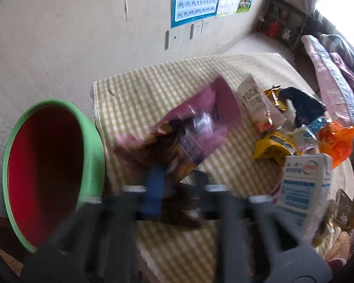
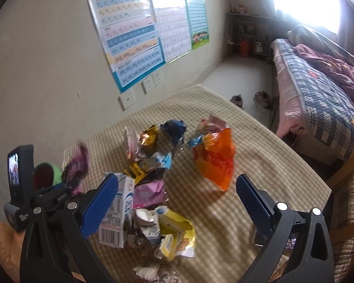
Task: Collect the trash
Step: 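Grasp the pink wrapper with the left tool while the right tool grasps the white milk carton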
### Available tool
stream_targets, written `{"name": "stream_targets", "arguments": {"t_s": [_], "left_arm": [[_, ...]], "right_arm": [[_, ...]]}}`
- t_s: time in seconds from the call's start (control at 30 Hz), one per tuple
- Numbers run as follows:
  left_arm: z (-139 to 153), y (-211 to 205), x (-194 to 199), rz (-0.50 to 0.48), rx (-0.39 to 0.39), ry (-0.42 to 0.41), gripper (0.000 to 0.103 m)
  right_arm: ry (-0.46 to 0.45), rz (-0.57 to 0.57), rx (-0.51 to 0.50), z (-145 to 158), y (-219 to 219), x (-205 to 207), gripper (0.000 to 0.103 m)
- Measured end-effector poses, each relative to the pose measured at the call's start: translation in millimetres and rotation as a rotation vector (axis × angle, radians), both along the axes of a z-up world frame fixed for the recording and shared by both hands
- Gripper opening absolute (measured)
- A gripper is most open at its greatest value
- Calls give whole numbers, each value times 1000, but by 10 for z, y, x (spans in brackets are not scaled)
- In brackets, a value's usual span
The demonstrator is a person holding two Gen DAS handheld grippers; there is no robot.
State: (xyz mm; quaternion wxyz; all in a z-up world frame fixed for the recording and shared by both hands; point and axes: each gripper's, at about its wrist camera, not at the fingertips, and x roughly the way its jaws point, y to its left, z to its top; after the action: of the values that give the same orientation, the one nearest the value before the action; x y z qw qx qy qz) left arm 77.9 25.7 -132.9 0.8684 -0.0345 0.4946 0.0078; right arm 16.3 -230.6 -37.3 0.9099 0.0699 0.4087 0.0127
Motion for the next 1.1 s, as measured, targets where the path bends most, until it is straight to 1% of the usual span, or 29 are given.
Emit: {"name": "stream_targets", "arguments": {"t_s": [0.07,0.1,0.2,0.3,0.33,0.4,0.43,0.47,0.53,0.6,0.67,0.73,0.77,0.8,0.87,0.93,1.0,1.03,1.1], "left_arm": [[100,50,-99,-4,-55,-26,10],[133,55,-139,-8,-71,-34,10],[244,98,-209,-25,-94,-73,11],[284,87,-216,-50,-100,-90,11],[299,68,-216,-60,-106,-92,11],[299,39,-204,-76,-102,-91,11],[297,13,-206,-81,-112,-87,11],[283,4,-193,-81,-103,-83,11],[252,13,-192,-76,-78,-80,17],[284,41,-208,-68,-97,-97,38],[331,39,-214,-70,-113,-120,42],[348,-5,-161,-90,-86,-124,45],[347,-30,-130,-100,-69,-124,50],[336,-48,-96,-111,-57,-118,52],[304,-76,-32,-119,-39,-100,52],[271,-100,38,-128,-18,-93,56],[226,-134,113,-141,12,-85,63],[176,-157,172,-152,36,-68,63],[88,-174,275,-153,78,-39,63]], "right_arm": [[10,24,2,-19,67,0,96],[16,38,4,-30,107,-1,96],[43,96,18,-99,260,6,96],[56,130,45,-141,356,1,96],[59,141,56,-152,382,5,94],[75,192,87,-188,494,33,81],[79,212,87,-204,557,46,80],[84,227,75,-222,611,52,79],[100,239,29,-287,719,84,79],[123,245,28,-364,768,101,75],[140,253,32,-433,787,103,72],[157,255,24,-507,793,99,69],[162,255,16,-539,799,100,68],[166,255,11,-566,799,105,68],[185,244,13,-624,787,120,68],[192,227,17,-667,739,123,68],[199,233,39,-695,716,122,66],[190,237,43,-693,713,118,64],[173,242,67,-655,693,95,49]]}}
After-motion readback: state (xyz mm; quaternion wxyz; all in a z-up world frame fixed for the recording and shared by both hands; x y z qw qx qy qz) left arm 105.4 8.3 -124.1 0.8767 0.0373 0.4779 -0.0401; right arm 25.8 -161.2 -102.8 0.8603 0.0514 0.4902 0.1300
